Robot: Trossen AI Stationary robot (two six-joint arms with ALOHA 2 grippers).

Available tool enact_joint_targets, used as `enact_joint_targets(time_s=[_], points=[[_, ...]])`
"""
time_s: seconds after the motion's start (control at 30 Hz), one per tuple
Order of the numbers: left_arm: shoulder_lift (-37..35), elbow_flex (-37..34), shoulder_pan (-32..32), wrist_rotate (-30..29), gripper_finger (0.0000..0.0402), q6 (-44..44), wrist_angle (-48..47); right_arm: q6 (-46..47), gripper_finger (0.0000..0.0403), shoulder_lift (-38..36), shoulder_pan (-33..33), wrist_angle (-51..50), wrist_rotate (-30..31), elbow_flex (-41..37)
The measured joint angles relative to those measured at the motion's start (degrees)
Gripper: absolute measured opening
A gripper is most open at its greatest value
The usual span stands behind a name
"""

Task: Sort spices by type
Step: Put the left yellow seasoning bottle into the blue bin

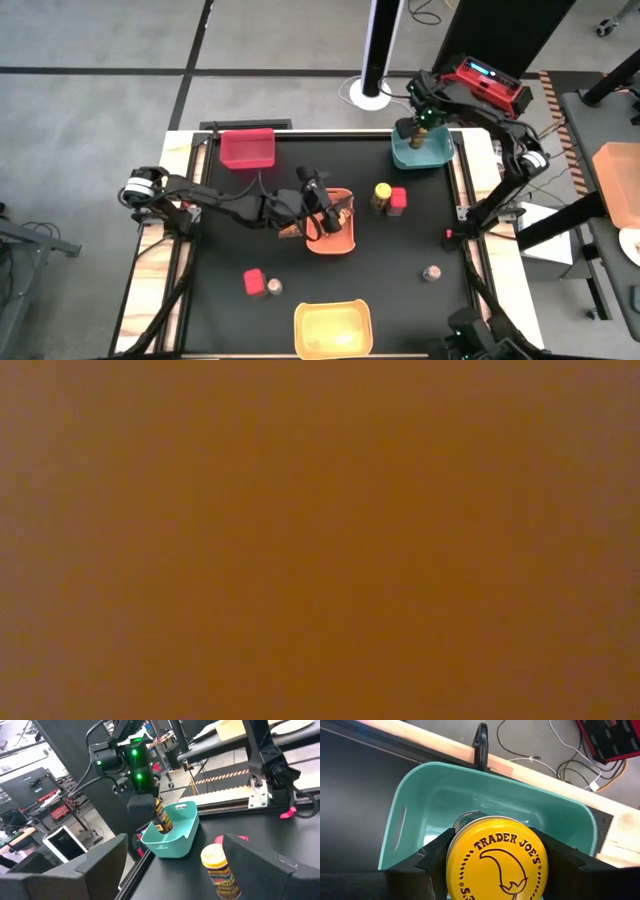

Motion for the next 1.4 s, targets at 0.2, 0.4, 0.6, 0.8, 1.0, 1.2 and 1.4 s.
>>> enact_joint_targets(time_s=[0.2, 0.4, 0.6, 0.8, 1.0, 1.2, 1.4], points=[[0.0, 0.0, 0.0, -0.01, 0.0309, 0.0, -0.22, 0.7, 0.0214, -0.13, 0.0, 4.26, -0.64, -4.6], [0.0, 0.0, 0.0, -0.01, 0.0309, 0.0, -0.2, 1.29, 0.0214, -0.13, 0.0, 8.11, -0.61, -8.49], [0.0, 0.0, 0.0, -0.01, 0.0309, 0.0, -0.19, 1.99, 0.0214, -0.13, 0.0, 11.11, -0.59, -10.02], [0.0, 0.0, 0.0, -0.01, 0.0309, 0.0, -0.19, 2.05, 0.0214, 0.21, 0.0, 11.74, -0.48, -10.75], [0.0, 0.0, 0.0, -0.01, 0.0309, 0.01, -0.19, 1.73, 0.0261, 0.35, 0.0, 11.83, -0.45, -10.87], [0.0, 0.0, 0.0, -0.01, 0.0309, 0.01, -0.19, 1.41, 0.0293, 0.31, 0.0, 11.75, -0.44, -10.84], [0.0, 0.0, 0.0, -0.01, 0.0309, 0.02, -0.21, 1.18, 0.0283, -1.54, 0.0, 7.98, -0.45, -7.8]])
